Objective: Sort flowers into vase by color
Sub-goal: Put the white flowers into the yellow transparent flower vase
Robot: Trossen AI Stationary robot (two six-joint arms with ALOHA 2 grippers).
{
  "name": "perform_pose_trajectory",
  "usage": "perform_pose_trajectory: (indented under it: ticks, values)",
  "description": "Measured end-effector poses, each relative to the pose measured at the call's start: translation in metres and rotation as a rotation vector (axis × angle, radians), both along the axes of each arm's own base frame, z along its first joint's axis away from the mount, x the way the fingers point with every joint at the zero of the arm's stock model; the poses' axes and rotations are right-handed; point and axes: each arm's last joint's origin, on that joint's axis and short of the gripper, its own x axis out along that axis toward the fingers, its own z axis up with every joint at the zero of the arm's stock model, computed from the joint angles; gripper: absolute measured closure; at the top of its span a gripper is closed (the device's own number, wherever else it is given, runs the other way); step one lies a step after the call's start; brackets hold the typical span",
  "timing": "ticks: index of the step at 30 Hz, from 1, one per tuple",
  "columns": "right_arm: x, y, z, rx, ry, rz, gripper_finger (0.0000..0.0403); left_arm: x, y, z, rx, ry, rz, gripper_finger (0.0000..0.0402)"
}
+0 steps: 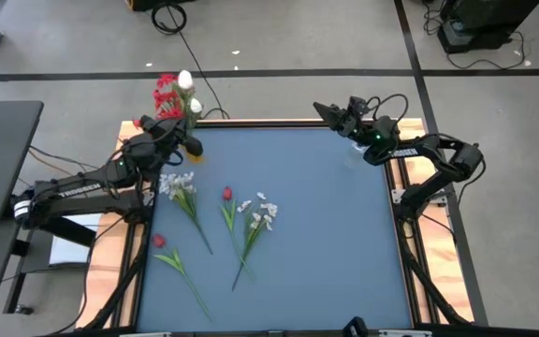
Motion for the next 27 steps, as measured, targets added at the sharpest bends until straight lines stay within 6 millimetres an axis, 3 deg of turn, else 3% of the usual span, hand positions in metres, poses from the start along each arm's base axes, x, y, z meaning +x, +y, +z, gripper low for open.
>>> perform_pose_trajectory:
  ticks: [7,21,27]
  values:
    - [-0.002,-0.002,-0.001,-0.015,0.009,-0.038,0.0268,-0.008,0.008,0.002,0.024,0.035,0.193,0.0401]
    - [-0.002,-0.002,-0.002,-0.060,0.031,-0.033,0.0268,0.010,0.020,-0.015,-0.060,0.040,0.157,0.0401]
    - [0.000,0.001,-0.002,-0.067,0.037,-0.001,0.0268,0.009,0.022,-0.019,-0.090,0.020,0.198,0.0401]
